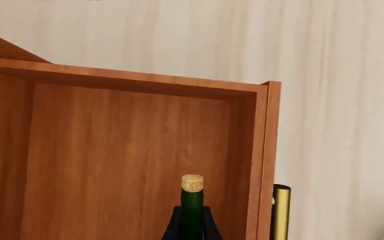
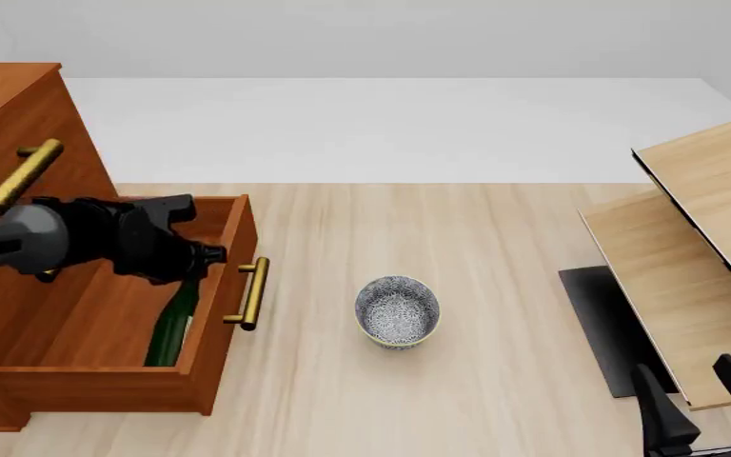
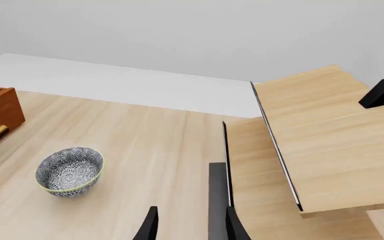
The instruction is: Put the wine bottle in the bottom drawer of the cabinet.
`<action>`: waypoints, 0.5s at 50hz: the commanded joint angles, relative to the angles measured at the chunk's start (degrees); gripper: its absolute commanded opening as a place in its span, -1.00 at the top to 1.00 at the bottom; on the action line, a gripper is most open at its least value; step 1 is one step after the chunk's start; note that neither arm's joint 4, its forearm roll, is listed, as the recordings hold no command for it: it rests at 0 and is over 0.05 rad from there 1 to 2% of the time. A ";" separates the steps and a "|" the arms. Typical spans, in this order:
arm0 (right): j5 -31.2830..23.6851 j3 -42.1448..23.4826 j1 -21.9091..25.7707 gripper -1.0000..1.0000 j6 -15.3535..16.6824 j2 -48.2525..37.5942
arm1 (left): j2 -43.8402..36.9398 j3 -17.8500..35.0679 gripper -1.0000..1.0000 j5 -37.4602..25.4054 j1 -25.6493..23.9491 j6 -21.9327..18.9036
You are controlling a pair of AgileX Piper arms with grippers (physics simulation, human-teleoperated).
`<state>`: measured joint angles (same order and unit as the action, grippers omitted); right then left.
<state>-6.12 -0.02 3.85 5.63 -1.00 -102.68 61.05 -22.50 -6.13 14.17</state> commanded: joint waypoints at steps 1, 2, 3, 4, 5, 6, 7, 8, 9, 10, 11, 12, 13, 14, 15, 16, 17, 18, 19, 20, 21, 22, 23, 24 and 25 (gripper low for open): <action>-0.06 0.00 -0.02 -1.00 0.00 0.09 | -0.27 -1.25 1.00 -1.87 -0.81 -0.22; -0.02 0.00 -0.02 -1.00 0.01 0.05 | -0.28 -1.24 -1.00 -1.87 -0.74 -0.30; -0.05 0.00 -0.02 -1.00 0.00 0.09 | -0.37 -1.19 -1.00 -1.94 -0.58 -0.44; -0.10 0.00 -0.03 -1.00 0.02 0.13 | -0.30 -1.16 -1.00 -1.95 -0.43 -0.48; -0.06 0.00 -0.01 -1.00 0.06 0.09 | -0.14 -1.28 -1.00 -1.90 -0.66 -0.01; -0.03 0.00 -0.03 -1.00 0.04 0.07 | -0.20 -1.21 -1.00 -1.97 -0.45 -0.25; -0.04 0.00 -0.01 -1.00 0.05 0.08 | 0.03 -1.46 -1.00 -1.73 -0.96 0.54; -0.04 0.00 0.00 -1.00 0.07 0.08 | 0.02 -1.51 -1.00 -1.75 -1.10 0.54; -0.07 0.00 -0.03 -1.00 0.00 0.11 | -0.06 -1.30 -1.00 -1.94 -0.57 -0.29; -0.07 0.00 -0.02 -1.00 0.02 0.11 | 0.01 -1.34 -1.00 -1.87 -0.72 0.12; -0.07 0.00 -0.01 -1.00 0.07 0.12 | 0.03 -1.32 -1.00 -1.89 -0.74 0.08; -0.04 0.00 -0.01 -1.00 0.08 0.09 | 0.01 -1.23 -1.00 -1.97 -0.69 -0.14; -0.05 0.00 -0.02 -1.00 0.06 0.10 | 0.00 -1.17 -1.00 -2.04 -0.69 -0.06; -0.08 0.00 -0.02 -1.00 0.07 0.14 | 0.01 -1.09 -1.00 -2.09 -0.52 -0.19; -0.02 0.00 -0.02 -1.00 0.06 0.07 | 0.06 -1.03 -1.00 -2.15 -0.50 -0.20; -0.02 0.00 -0.05 -1.00 0.01 0.07 | 0.19 -1.14 -1.00 -2.09 -0.79 0.16; -0.04 0.00 -0.04 -1.00 0.05 0.09 | 0.23 -1.15 -1.00 -2.12 -0.83 0.21; -0.08 0.00 -0.02 -1.00 0.11 0.13 | 0.28 -1.16 -1.00 -2.13 -0.83 0.13; -0.09 0.00 -0.04 -1.00 0.04 0.13 | 0.34 -1.14 -1.00 -2.17 -0.71 -0.02; -0.05 0.00 -0.02 -1.00 0.06 0.10 | 0.38 -1.17 -1.00 -2.16 -0.75 0.05; -0.03 0.00 0.00 -1.00 0.09 0.09 | 0.43 -1.15 -1.00 -2.27 -0.72 -0.07; -0.02 0.00 -0.02 -1.00 0.04 0.07 | 0.61 -1.15 -1.00 -2.27 -0.78 0.09; 0.00 0.00 0.01 -1.00 0.10 0.05 | 0.74 -1.16 -1.00 -2.38 -0.82 0.13; -0.01 0.00 0.02 -1.00 0.12 0.06 | 0.75 -1.09 -1.00 -2.48 -0.71 -0.05; -0.08 0.00 -0.03 -1.00 0.03 0.12 | 0.97 -0.94 -1.00 -2.66 -0.44 -0.22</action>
<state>-6.16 -0.02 3.85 5.74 -0.96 -101.89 59.90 -23.49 -4.47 17.63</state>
